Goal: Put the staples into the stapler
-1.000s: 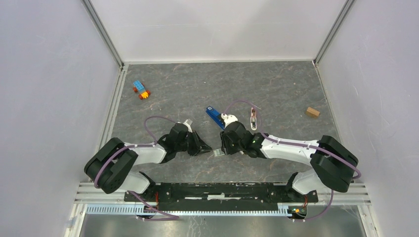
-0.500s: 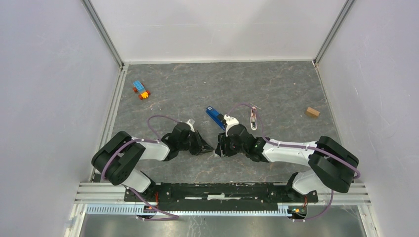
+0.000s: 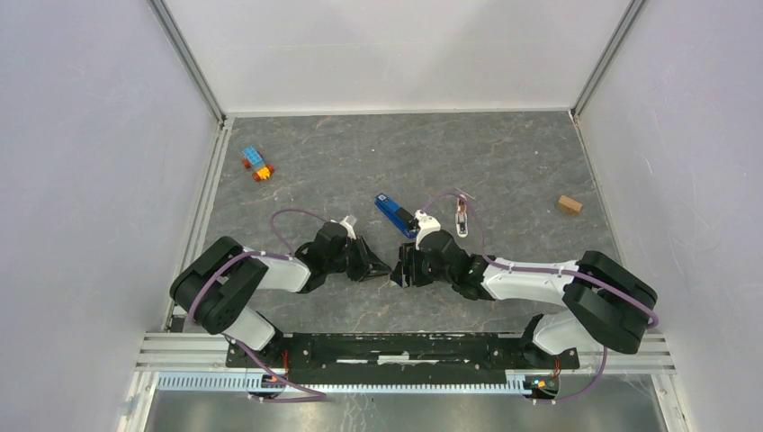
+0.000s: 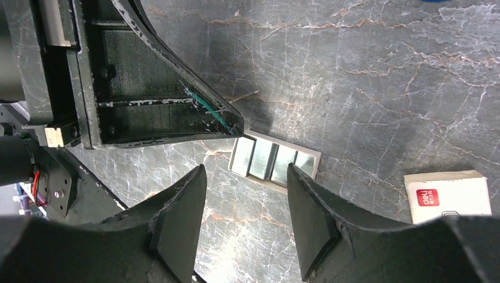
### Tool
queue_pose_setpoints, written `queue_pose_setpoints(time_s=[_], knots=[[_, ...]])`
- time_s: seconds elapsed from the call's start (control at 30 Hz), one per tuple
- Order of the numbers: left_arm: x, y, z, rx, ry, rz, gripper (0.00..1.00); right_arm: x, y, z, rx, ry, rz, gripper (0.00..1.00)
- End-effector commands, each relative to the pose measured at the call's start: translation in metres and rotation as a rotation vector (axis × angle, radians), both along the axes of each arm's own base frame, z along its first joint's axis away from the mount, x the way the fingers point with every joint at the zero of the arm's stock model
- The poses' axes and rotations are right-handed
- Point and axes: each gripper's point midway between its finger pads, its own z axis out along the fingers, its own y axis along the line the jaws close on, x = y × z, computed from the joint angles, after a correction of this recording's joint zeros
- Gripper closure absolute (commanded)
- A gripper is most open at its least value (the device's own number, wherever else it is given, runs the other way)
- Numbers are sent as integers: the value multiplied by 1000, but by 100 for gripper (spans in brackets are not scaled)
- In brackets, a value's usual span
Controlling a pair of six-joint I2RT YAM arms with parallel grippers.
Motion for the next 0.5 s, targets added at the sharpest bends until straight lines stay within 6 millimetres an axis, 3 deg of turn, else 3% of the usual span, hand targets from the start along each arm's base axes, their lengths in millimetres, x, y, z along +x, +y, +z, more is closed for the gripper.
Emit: queue_pose_setpoints(time_s=[0.0, 0.47], knots=[[0, -8, 7, -34, -44, -40, 76, 6, 8, 18, 88, -28, -24, 41], [-11, -7, 3, -30, -25, -45, 72, 5, 6, 15, 113, -24, -41, 40]])
